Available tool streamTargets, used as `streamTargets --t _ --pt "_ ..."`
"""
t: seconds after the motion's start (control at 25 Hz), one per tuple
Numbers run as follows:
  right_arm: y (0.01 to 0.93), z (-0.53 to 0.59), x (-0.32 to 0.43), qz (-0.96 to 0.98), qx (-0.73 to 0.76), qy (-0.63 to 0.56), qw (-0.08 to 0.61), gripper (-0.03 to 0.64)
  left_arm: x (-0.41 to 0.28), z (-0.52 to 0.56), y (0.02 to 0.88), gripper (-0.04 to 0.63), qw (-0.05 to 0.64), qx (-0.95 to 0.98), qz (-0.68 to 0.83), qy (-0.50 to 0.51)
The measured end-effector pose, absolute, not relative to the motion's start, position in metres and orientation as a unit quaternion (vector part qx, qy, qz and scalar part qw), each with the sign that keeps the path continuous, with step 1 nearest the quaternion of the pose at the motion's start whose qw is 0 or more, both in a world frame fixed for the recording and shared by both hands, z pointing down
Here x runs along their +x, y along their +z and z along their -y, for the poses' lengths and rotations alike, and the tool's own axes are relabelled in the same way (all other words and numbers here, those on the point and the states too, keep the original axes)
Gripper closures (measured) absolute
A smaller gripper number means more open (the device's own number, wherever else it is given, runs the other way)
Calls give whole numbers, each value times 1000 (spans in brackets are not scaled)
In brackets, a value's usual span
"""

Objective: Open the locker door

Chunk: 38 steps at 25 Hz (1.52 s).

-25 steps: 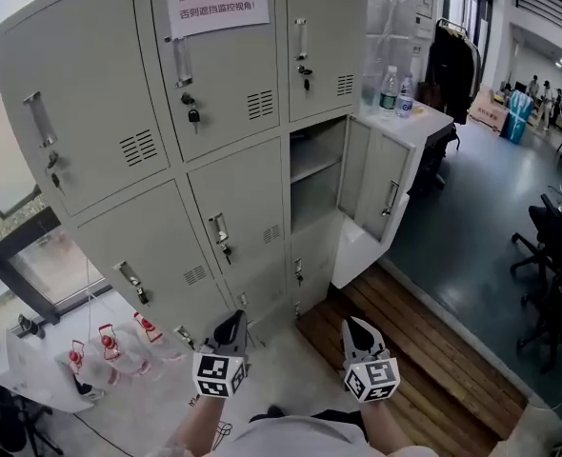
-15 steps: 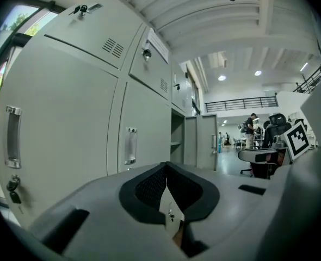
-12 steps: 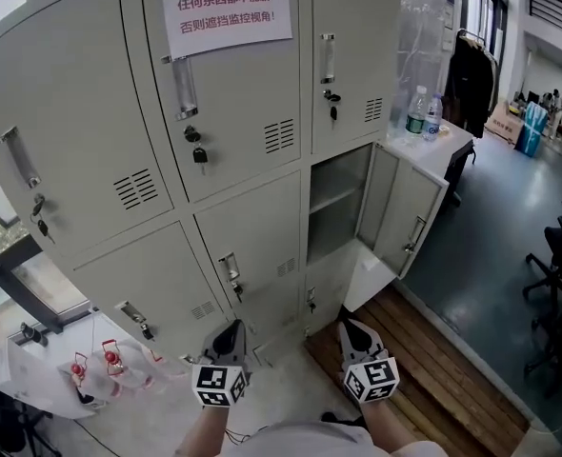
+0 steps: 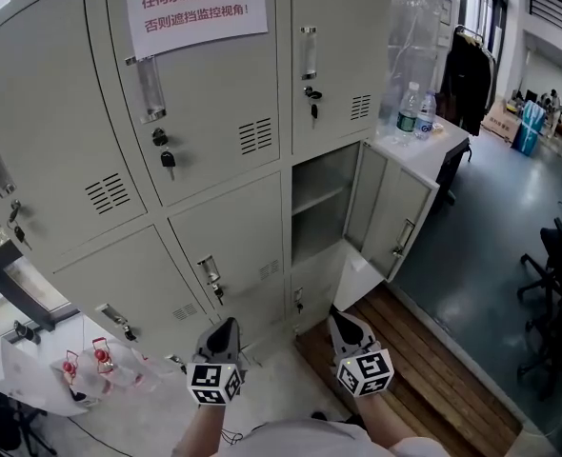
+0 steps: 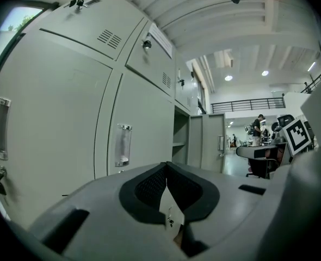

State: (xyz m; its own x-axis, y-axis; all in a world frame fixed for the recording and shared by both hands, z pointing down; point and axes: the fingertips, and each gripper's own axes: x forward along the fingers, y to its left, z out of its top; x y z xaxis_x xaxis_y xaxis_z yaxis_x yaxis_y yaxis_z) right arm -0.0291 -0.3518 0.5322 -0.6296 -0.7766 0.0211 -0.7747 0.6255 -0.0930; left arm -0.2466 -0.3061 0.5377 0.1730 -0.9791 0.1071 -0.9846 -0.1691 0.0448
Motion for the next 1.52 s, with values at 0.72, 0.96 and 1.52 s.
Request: streamTargets --t 0.72,0.96,1.52 --pt "409 397 -38 -927 -370 21 59 601 -233 295 532 587 45 756 653 22" --pt "346 415 -44 -927 -356 71 92 475 -233 285 536 586 55 750 659 21" --pt "233 451 -65 -931 -316 141 113 394 -246 269 542 587 66 727 683 18"
